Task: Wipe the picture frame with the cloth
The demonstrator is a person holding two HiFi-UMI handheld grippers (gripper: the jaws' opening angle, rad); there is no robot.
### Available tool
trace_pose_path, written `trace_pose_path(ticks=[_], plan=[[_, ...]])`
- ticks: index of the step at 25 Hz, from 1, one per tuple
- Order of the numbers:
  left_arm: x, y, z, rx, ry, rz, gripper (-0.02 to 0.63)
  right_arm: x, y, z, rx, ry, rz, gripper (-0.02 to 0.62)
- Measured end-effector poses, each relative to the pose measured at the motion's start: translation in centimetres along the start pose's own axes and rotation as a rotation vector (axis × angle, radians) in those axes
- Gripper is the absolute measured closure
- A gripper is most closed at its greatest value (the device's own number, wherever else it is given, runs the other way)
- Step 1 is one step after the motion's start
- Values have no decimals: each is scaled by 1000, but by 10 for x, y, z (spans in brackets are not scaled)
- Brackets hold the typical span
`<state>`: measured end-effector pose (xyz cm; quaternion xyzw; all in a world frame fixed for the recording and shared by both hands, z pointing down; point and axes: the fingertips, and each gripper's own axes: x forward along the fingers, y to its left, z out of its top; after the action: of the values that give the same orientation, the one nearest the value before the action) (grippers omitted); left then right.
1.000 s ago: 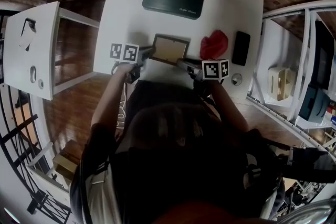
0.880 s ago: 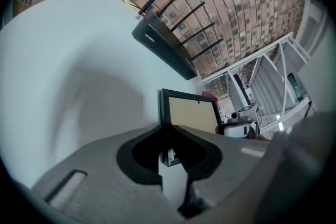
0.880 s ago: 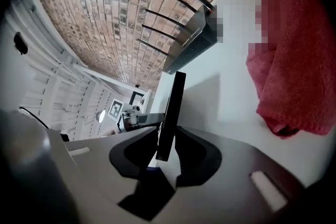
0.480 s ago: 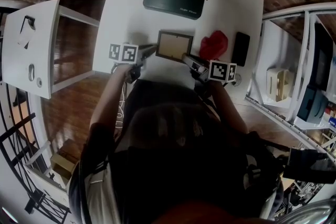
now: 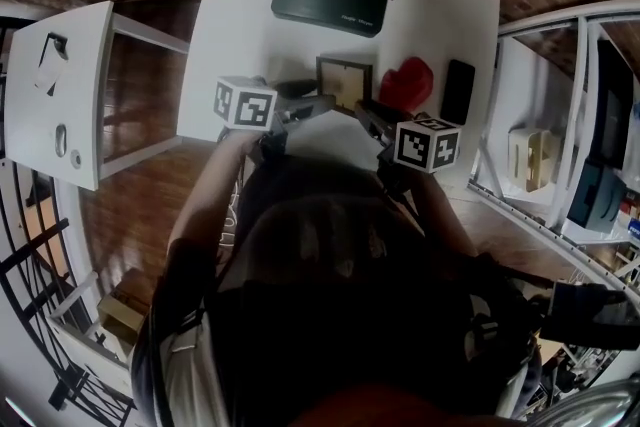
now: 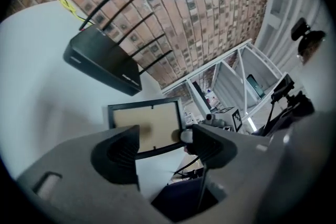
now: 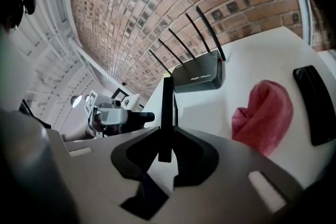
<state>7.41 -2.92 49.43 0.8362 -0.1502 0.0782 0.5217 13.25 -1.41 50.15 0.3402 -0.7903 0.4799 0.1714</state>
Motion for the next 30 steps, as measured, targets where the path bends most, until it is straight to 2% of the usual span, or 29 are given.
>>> trace_pose_path(ticks=[3,8,13,15,17,20,26,30], plan=[[19,-25,11,38,-2,-30,249,6,11,-2,-80,20,-22,525],[28,-23,18,62,-30,48,247,14,30,1,-197,20,-52,522],[27,-26,23,49,-85,39,247,13,44,4,-406,27,-120,511],[26,-25,23,28,-107,21,249,15,48,1,-460,41,-128,505],[22,-21,23,-9,-134,4,253,16,48,-1,-450,50,-114,505],[15,-12,20,-51,-152,-5,328,20,50,-4,-432,62,-88,505],[6,-7,21,-88,-170,-15,357,27,57,-4,-412,62,-34,495],[-7,1,19,-124,-184,-33,383,37,65,-5,-324,42,90,480]])
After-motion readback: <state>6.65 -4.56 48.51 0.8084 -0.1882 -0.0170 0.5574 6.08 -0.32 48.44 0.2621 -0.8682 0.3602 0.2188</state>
